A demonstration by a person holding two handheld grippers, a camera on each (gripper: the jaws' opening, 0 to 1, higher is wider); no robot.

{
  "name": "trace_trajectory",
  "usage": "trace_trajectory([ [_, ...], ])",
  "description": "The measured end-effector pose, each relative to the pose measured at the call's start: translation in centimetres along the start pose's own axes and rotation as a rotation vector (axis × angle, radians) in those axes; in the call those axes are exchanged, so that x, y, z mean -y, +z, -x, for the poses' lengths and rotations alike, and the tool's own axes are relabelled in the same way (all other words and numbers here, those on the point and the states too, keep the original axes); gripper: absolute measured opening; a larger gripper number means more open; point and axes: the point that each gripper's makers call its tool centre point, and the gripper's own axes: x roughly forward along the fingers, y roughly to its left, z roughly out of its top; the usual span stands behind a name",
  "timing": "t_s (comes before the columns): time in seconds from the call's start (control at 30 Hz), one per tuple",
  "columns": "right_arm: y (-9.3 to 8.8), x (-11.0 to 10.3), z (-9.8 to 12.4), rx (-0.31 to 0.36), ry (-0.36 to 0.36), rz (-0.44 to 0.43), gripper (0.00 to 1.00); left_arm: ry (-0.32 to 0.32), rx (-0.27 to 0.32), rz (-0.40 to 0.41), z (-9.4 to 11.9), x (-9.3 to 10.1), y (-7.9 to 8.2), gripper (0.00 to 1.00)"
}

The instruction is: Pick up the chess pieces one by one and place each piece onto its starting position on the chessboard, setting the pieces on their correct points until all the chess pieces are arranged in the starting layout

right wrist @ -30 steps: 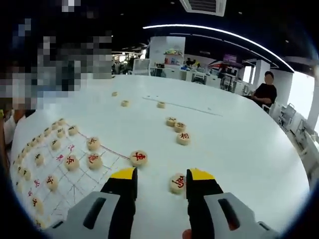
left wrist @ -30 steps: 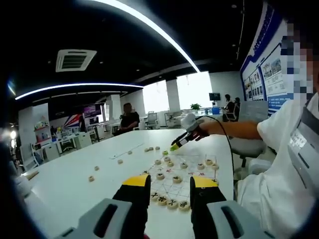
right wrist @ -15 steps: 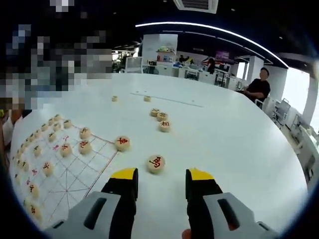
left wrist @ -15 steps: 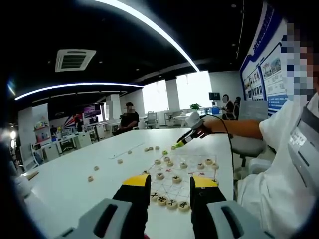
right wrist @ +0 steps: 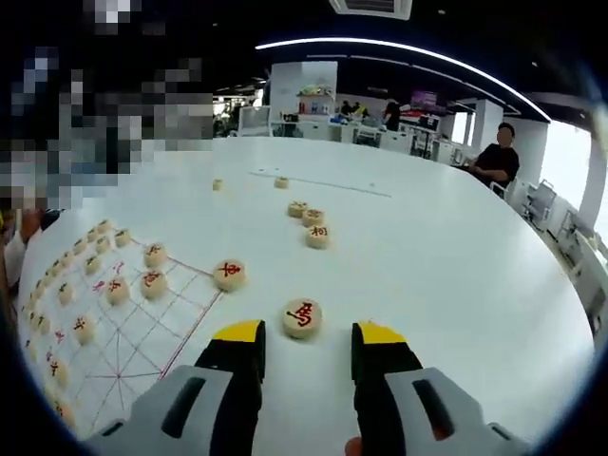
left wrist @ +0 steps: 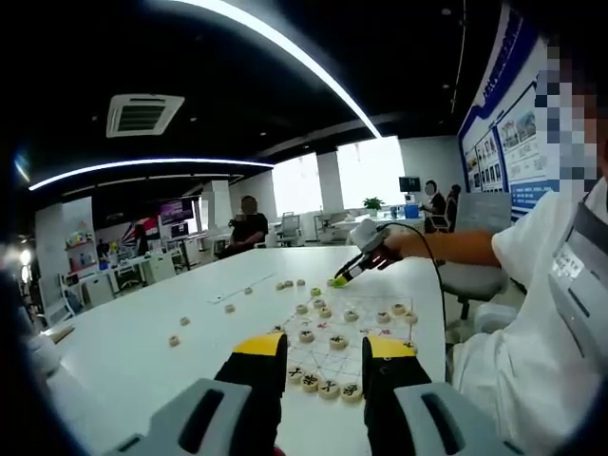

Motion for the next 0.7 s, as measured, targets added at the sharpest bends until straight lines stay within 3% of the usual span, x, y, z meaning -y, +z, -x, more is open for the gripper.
trace_trajectory([
  [0.17, 0.4, 0.4, -0.6, 0.005, 0.0, 0.011, 0.3, 0.003, 0.0, 0.002, 0.0, -0.1, 0.0, 0.33],
  [0.27, 0.4, 0.2, -0.7, 0.005, 0.002, 0.019, 0.19, 0.002, 0.001, 0.003, 0.0, -0.1, 0.0, 0.33],
  [0.7, 1.4, 0.0, 0.1, 0.03, -0.009, 0.039, 0.19, 0.002, 0.002, 0.0, 0.1, 0.0, 0.1, 0.33],
])
